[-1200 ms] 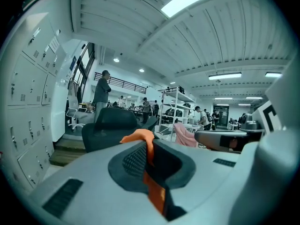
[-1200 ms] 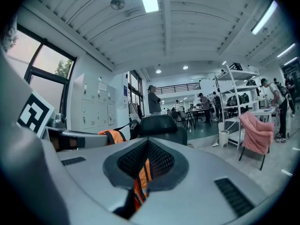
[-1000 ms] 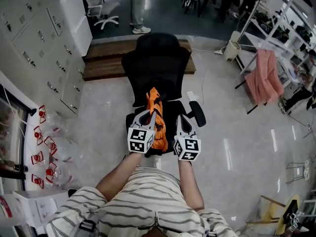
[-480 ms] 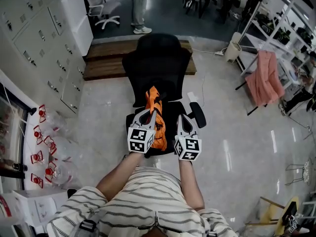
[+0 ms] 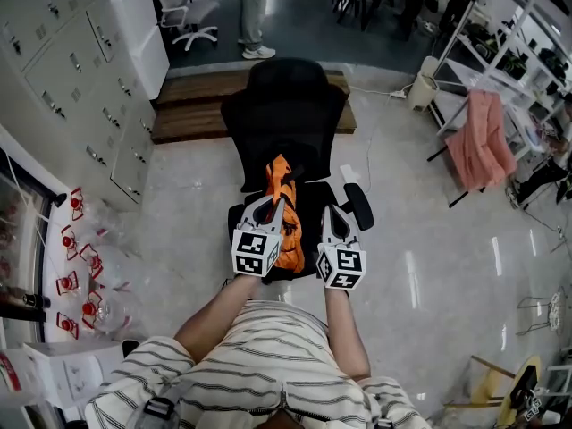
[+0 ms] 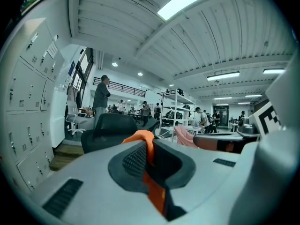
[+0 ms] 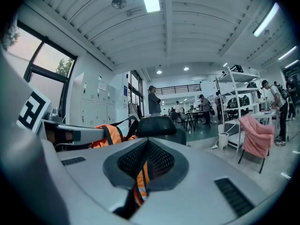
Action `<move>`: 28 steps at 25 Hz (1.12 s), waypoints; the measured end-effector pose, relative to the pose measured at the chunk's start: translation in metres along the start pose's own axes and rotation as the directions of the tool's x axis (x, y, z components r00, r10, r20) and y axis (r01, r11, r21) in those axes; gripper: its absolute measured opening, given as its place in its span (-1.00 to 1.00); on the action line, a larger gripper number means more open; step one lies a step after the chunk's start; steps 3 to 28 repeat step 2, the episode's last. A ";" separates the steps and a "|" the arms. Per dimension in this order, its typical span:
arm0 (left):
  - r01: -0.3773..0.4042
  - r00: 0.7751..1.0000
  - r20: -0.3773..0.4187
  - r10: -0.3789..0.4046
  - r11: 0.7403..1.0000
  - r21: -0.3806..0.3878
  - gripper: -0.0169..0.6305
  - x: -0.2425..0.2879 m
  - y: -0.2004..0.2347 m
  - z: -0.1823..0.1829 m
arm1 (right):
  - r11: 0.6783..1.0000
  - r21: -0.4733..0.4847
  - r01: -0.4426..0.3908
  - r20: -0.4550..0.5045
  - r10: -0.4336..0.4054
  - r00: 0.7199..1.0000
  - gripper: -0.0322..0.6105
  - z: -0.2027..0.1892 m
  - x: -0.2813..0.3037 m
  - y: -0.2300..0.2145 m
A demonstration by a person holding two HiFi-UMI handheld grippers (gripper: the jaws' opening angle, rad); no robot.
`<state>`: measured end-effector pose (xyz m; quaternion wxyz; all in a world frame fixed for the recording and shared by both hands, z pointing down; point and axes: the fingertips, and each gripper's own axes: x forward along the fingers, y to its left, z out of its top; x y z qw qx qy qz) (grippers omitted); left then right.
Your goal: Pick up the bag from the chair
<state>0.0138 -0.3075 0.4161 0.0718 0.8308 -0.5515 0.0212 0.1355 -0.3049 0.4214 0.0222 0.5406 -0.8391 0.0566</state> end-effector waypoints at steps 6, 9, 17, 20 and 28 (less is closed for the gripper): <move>0.000 1.000 0.002 0.000 1.000 0.003 -0.84 0.000 -0.001 0.000 | 1.000 -0.001 0.000 0.000 0.000 1.000 -0.87 0.000 0.000 -0.001; 0.000 1.000 0.002 0.000 1.000 0.003 -0.84 0.000 -0.001 0.000 | 1.000 -0.001 0.000 0.000 0.000 1.000 -0.87 0.000 0.000 -0.001; 0.000 1.000 0.002 0.000 1.000 0.003 -0.84 0.000 -0.001 0.000 | 1.000 -0.001 0.000 0.000 0.000 1.000 -0.87 0.000 0.000 -0.001; 0.000 1.000 0.002 0.000 1.000 0.003 -0.84 0.000 -0.001 0.000 | 1.000 -0.001 0.000 0.000 0.000 1.000 -0.87 0.000 0.000 -0.001; 0.000 1.000 0.002 0.000 1.000 0.003 -0.84 0.000 -0.001 0.000 | 1.000 -0.001 0.000 0.000 0.000 1.000 -0.87 0.000 0.000 -0.001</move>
